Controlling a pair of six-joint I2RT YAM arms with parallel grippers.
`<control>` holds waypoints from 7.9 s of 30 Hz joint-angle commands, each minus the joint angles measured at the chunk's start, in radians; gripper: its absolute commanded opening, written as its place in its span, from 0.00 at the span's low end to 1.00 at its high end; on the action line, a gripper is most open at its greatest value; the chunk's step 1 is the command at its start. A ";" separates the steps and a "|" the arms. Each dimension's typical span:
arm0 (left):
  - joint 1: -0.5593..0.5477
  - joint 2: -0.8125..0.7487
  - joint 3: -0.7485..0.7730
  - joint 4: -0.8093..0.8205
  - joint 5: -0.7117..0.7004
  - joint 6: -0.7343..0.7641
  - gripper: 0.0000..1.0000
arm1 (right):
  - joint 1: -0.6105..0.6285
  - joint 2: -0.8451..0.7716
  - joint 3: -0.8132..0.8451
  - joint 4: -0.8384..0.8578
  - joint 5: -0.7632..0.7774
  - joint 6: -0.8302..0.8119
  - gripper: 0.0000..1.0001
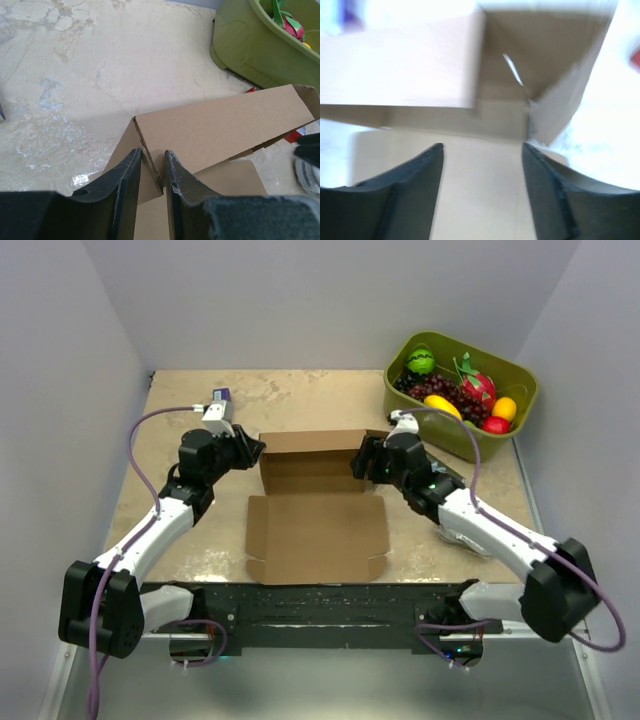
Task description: Fold the paper box
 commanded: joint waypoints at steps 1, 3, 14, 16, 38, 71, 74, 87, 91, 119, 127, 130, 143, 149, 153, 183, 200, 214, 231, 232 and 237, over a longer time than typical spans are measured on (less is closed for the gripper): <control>-0.020 0.034 -0.036 -0.240 0.001 0.059 0.30 | -0.013 -0.149 0.106 -0.181 -0.015 -0.095 0.76; -0.020 0.032 -0.036 -0.240 -0.001 0.059 0.30 | -0.069 -0.177 0.121 -0.211 -0.027 -0.121 0.81; -0.021 0.034 -0.034 -0.243 -0.004 0.060 0.30 | -0.153 -0.168 -0.015 -0.061 -0.116 -0.160 0.80; -0.021 0.037 -0.036 -0.243 -0.002 0.060 0.30 | -0.153 -0.165 -0.066 -0.016 -0.107 -0.167 0.81; -0.024 0.035 -0.033 -0.249 -0.007 0.062 0.30 | -0.375 0.105 0.106 0.124 -0.072 -0.120 0.77; -0.038 0.031 -0.029 -0.247 0.002 0.065 0.30 | -0.358 0.097 -0.126 0.415 -0.655 -0.393 0.70; -0.038 0.031 -0.028 -0.249 0.001 0.068 0.30 | -0.357 0.091 -0.152 0.435 -0.673 -0.396 0.71; -0.038 0.043 -0.025 -0.258 0.002 0.074 0.30 | -0.341 0.149 -0.129 0.530 -0.739 -0.428 0.72; -0.038 0.051 -0.022 -0.258 0.004 0.074 0.30 | -0.285 0.175 -0.095 0.530 -0.698 -0.450 0.72; -0.038 0.067 -0.017 -0.263 0.013 0.079 0.30 | -0.151 0.349 -0.029 0.792 -0.440 -0.431 0.60; -0.038 0.072 -0.016 -0.263 0.016 0.080 0.30 | -0.144 0.386 0.028 0.748 -0.442 -0.416 0.33; -0.038 0.078 -0.017 -0.261 0.027 0.080 0.30 | -0.140 0.393 0.035 0.734 -0.426 -0.410 0.19; -0.098 0.037 -0.026 -0.209 0.087 0.111 0.30 | -0.047 0.386 0.063 0.578 -0.026 -0.413 0.07; -0.128 0.001 -0.036 -0.194 0.079 0.119 0.31 | 0.002 0.389 0.080 0.493 0.225 -0.361 0.00; -0.130 -0.002 -0.034 -0.194 0.091 0.119 0.31 | 0.010 0.384 0.075 0.471 0.285 -0.341 0.00; -0.139 -0.184 -0.037 -0.177 -0.085 0.152 0.76 | 0.018 0.326 0.063 0.291 0.387 -0.198 0.00; -0.150 -0.398 -0.100 -0.301 -0.391 0.071 0.83 | -0.008 0.223 0.146 0.001 -0.087 -0.302 0.00; -0.253 -0.324 -0.237 -0.125 -0.524 0.037 0.67 | -0.012 0.260 0.193 -0.054 -0.132 -0.309 0.00; -0.316 -0.299 -0.260 -0.091 -0.564 0.042 0.17 | -0.009 0.278 0.130 0.053 -0.046 -0.221 0.28; -0.317 -0.296 -0.260 -0.091 -0.564 0.042 0.17 | -0.009 0.283 0.127 0.058 -0.044 -0.220 0.29; -0.320 -0.295 -0.249 -0.097 -0.562 0.041 0.16 | -0.010 0.297 0.114 0.079 -0.023 -0.215 0.32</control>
